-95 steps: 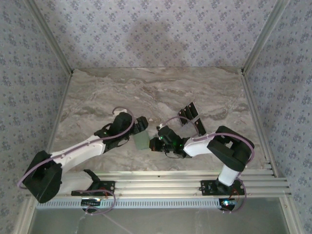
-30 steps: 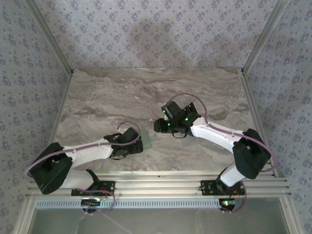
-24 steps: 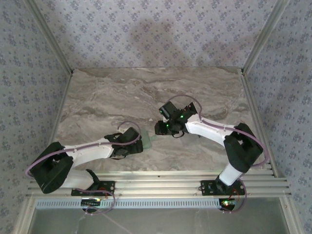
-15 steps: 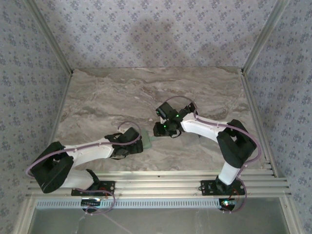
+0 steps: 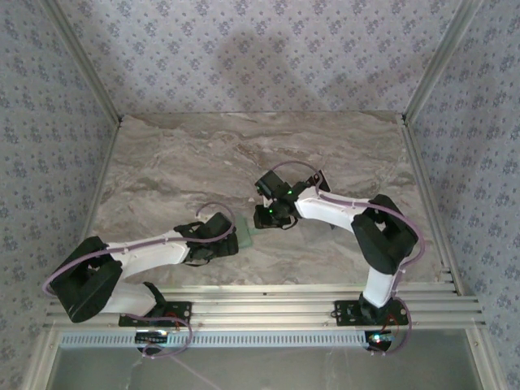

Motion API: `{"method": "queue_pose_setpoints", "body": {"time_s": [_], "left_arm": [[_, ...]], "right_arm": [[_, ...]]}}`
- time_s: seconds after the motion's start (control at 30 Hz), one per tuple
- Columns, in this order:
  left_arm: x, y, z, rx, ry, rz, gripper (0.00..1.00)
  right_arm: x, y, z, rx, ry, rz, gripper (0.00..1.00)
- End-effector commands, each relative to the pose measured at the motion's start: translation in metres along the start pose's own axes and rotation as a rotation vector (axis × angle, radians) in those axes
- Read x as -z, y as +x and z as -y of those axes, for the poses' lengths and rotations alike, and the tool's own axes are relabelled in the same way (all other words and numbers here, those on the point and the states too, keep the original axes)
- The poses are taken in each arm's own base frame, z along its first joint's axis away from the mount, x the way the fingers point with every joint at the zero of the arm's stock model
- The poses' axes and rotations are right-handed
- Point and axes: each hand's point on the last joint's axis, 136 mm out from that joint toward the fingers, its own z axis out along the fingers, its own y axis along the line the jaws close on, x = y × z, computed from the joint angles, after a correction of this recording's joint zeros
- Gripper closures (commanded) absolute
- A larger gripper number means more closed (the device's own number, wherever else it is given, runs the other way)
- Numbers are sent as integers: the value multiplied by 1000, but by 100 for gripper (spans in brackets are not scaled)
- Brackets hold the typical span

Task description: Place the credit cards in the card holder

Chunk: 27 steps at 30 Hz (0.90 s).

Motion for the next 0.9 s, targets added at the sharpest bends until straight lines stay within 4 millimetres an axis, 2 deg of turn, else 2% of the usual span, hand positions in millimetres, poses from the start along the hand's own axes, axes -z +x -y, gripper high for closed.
{"method": "queue_pose_setpoints", "body": {"time_s": [0.0,0.13,0.37,0.5,0.73,0.87], "left_arm": [[-19,35,-22,-24,-56,-117,5],[-19,34,-22,-24,-53,-115,5],[-19,35,-22,-26,-52,-116,5],[-19,35,-22,-26,-51,-117,5],[-19,35,-19,-35,-40,-117,5],[-20,35,-18,-42,-35,-121,5]], "right_arm": [[0,1,-4,15,-6,-17,77],[0,1,-2,9,-6,-17,84],[2,0,-2,6,-11,-12,87],[5,-3,-5,6,-27,3,100],[15,-10,-25,5,-101,27,100],[10,-7,-32,-3,-134,12,100]]}}
